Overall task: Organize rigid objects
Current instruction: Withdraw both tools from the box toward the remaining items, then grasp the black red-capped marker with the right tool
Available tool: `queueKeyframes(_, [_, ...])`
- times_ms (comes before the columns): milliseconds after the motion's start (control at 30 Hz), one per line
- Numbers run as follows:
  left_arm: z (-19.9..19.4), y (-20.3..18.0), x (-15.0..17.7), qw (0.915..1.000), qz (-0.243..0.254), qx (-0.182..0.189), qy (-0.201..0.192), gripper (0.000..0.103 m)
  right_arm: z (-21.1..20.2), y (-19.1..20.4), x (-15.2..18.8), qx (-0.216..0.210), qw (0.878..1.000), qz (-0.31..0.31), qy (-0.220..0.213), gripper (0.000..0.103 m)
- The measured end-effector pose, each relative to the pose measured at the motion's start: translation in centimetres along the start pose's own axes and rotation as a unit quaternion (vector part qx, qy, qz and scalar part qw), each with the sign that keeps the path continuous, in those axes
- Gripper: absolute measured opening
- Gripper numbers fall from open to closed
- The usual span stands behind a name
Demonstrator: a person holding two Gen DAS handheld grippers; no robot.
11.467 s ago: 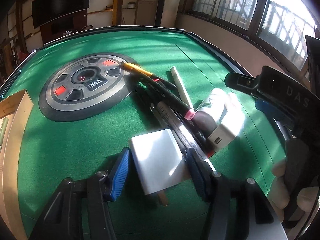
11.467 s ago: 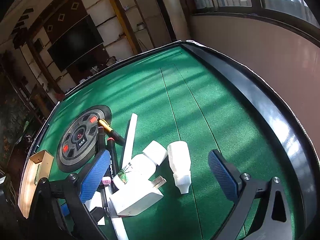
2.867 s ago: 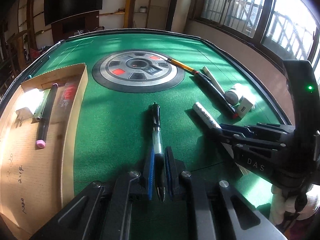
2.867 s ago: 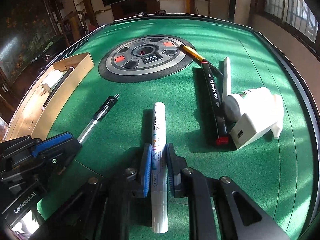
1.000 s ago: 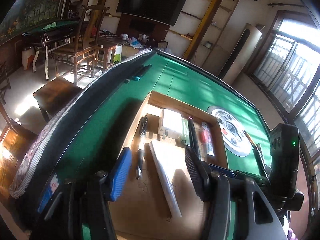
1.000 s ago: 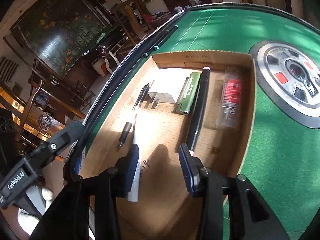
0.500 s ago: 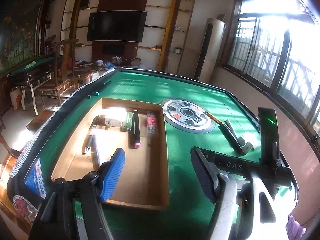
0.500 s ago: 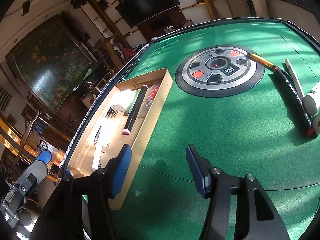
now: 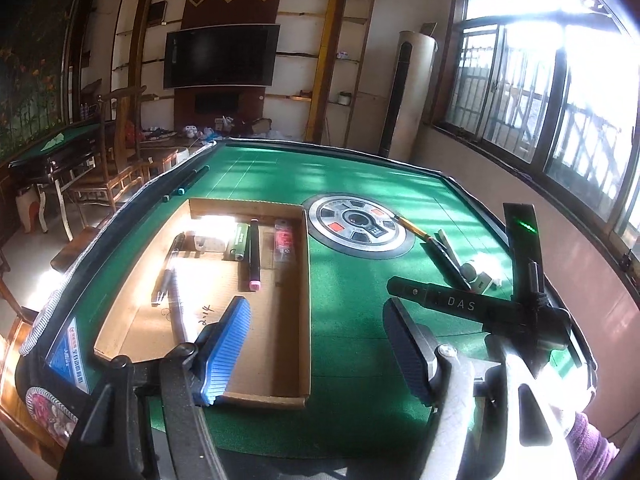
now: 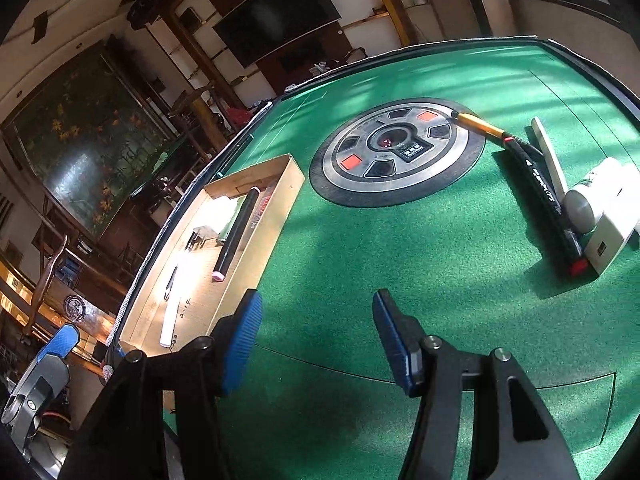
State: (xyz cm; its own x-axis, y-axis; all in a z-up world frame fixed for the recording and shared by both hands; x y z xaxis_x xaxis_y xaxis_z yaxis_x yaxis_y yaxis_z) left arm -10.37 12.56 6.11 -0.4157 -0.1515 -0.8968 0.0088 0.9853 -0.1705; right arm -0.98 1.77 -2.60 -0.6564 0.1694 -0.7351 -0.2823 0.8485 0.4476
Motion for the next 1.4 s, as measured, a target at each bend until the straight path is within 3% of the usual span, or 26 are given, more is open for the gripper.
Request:
queueKeyframes(233, [0.3, 0.7, 0.4, 0.9999, -0.009, 0.005, 0.007, 0.072, 0.9, -0.7, 0.0, 0.02, 1.0, -0.013, 0.011, 0.057])
queueKeyframes(600, [0.8, 1.1, 1.0, 0.9996, -0.017, 0.017, 0.016, 0.072, 0.8, -2.2, -3.0, 0.047, 0.999, -0.021, -0.003, 0.057])
queueKeyframes(967, [0.9, -1.4, 2.2, 0.9983, 0.009, 0.048, 0.031, 0.072, -2.0, -9.0, -8.4, 0.129, 0.991, -0.024, -0.038, 0.057])
queueKeyframes(1133, [1.9, -2.2, 3.1, 0.9973, -0.003, 0.057, 0.046, 0.072, -2.6, -10.9, -10.9, 0.142, 0.989, -0.02, -0.045, 0.057])
queueKeyframes(1267, [3.3, -4.0, 4.4, 0.994, -0.014, 0.086, 0.067, 0.072, -2.1, -12.5, -12.4, 0.162, 0.986, -0.029, -0.033, 0.058])
queueKeyframes(1400, [4.3, -5.0, 5.3, 0.9911, -0.012, 0.101, 0.086, 0.072, 1.0, -13.8, -13.7, 0.185, 0.981, -0.05, 0.004, 0.058])
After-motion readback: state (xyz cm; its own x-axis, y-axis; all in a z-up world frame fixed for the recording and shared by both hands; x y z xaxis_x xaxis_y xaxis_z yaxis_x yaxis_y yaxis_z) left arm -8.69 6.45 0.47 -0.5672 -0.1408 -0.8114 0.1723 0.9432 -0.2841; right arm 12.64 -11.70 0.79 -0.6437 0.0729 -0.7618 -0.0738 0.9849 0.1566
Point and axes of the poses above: each gripper's, at about its wrist camera, not at the fingertips, and z roughly the way its jaws point, y to its left, x to its underside, the point moved 10 cm from there along z, roughly the way its jaws point, and after that the axes turned 11 degrees about -y, right-handed, at the moved point
